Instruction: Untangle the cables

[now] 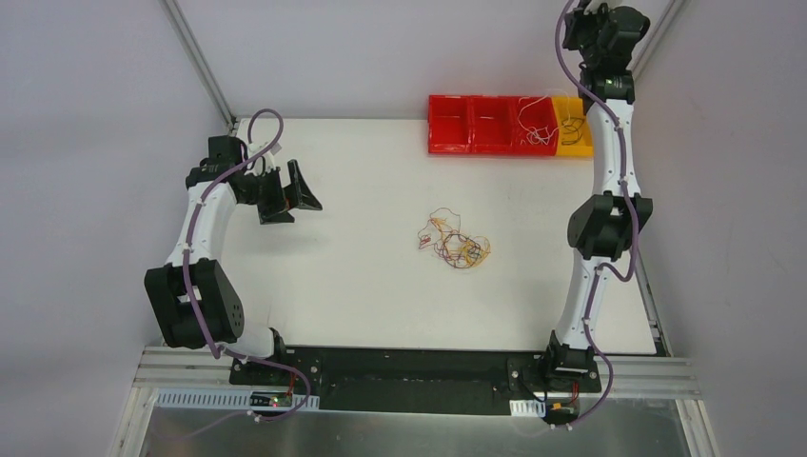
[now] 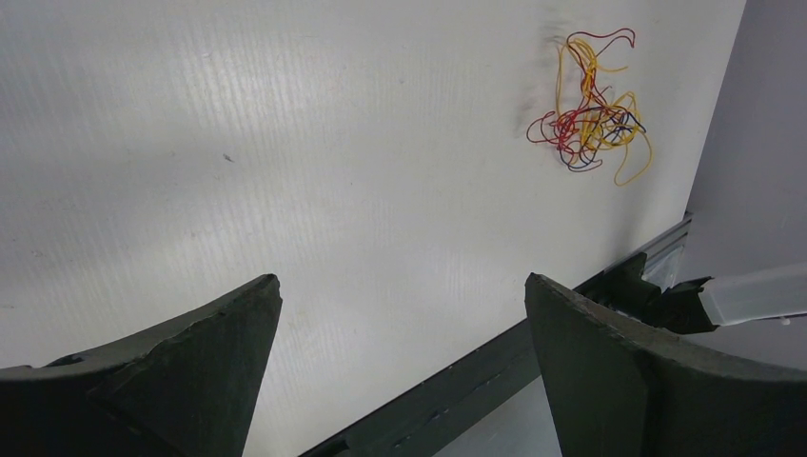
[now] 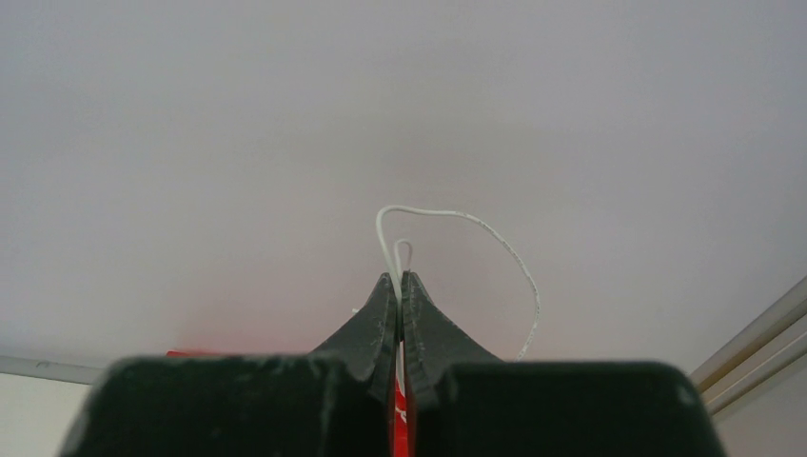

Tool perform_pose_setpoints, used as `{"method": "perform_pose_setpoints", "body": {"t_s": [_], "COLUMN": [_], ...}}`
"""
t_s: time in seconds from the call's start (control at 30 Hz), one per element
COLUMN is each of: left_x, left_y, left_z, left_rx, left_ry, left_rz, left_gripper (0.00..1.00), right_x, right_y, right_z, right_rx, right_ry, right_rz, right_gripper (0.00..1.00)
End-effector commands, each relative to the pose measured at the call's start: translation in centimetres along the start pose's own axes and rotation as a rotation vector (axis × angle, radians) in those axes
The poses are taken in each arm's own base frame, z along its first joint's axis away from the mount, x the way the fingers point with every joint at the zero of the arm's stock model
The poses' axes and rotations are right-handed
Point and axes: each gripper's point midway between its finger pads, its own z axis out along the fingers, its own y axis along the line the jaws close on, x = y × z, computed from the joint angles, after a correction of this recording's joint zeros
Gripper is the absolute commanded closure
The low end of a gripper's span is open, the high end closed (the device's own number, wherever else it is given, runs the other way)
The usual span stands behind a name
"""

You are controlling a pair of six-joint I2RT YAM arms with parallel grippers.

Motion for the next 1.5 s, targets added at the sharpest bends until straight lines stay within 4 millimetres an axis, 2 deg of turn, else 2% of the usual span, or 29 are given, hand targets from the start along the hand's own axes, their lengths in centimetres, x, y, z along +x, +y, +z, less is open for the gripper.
{"method": "perform_pose_setpoints", "body": {"t_s": [0.0,0.1,0.4,0.53,0.67,0.87,1.17,1.37,1.47], "left_x": [0.3,0.5,0.7,0.9,0.9,1.0,1.2,1.4,1.3], "left_y": [0.2,0.4,0.7,0.7,0.7,0.7,1.0,1.0,1.2], "left_z": [0.1,0.2,0.5,0.5,0.6,0.7,0.9,0.9,1.1], "left_rx": [-0.006,-0.009,-0.010,-0.008,-0.005,-0.006,-0.010,-0.013,-0.014], "left_ry": [0.004,0.010,0.017,0.021,0.023,0.027,0.037,0.038,0.044], "left_rz": [0.017,0.016,0.013,0.011,0.007,-0.007,-0.018,-0.021,-0.029], "left_gripper": [0.00,0.00,0.00,0.00,0.00,0.00,0.00,0.00,0.00], "right_x": [-2.2,1.6,16.3,21.8,25.8,29.7,33.9,33.1,33.4], "right_y": [0.5,0.2,0.9,0.6,0.1,0.1,0.1,0.1,0.4], "right_z": [0.2,0.1,-2.4,-2.9,-3.0,-2.4,-1.4,0.9,1.7], "right_rx": [-0.005,0.001,-0.012,0.013,0.044,0.052,0.054,0.059,0.053], "right_ry": [-0.084,-0.003,0.370,0.500,0.579,0.629,0.657,0.584,0.560], "right_rz": [-0.018,0.006,0.152,0.156,0.150,0.154,0.166,0.128,0.104], "right_gripper": [1.00,1.00,1.00,1.00,1.00,1.00,1.00,1.00,1.00]}}
